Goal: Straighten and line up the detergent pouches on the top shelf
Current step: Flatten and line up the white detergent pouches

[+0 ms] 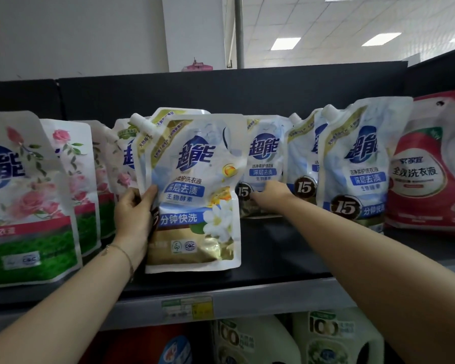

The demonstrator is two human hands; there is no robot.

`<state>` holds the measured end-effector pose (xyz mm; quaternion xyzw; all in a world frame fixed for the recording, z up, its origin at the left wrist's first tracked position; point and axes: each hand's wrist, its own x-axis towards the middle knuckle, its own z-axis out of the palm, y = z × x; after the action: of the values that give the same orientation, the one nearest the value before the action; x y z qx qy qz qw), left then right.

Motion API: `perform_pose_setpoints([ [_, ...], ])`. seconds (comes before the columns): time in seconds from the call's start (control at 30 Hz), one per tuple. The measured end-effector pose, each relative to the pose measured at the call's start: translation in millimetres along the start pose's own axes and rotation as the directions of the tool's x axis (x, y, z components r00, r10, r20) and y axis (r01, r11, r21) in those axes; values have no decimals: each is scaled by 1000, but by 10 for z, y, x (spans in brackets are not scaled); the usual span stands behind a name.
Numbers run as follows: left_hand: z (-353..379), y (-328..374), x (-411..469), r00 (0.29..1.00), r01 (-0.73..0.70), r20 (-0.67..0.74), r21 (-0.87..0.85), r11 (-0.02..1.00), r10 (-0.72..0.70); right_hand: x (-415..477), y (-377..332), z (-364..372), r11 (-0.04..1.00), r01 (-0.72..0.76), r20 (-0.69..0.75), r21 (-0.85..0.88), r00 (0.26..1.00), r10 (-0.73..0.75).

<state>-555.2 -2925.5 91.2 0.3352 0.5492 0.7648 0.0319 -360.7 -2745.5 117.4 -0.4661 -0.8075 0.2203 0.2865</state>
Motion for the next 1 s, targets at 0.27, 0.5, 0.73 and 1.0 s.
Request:
perform_pose_setpoints([
  [0.27, 14, 4, -50, 998, -62, -1, 1, 998, 62, 394, -14, 110, 956, -13, -219, 292, 973, 80],
  [0.5, 23, -15, -68, 998, -63, 7, -23, 998, 64, 472, -16, 211, 985, 63, -207, 160, 978, -29],
  [0.73, 9, -38, -57, 997, -69, 18, -9, 998, 69, 330, -153, 362, 934, 238, -112, 267, 970, -215],
  [1.0, -6, 24, -39, 998, -60, 29, 132, 989, 57, 313, -302, 365, 915, 330, 121, 232, 924, -363],
])
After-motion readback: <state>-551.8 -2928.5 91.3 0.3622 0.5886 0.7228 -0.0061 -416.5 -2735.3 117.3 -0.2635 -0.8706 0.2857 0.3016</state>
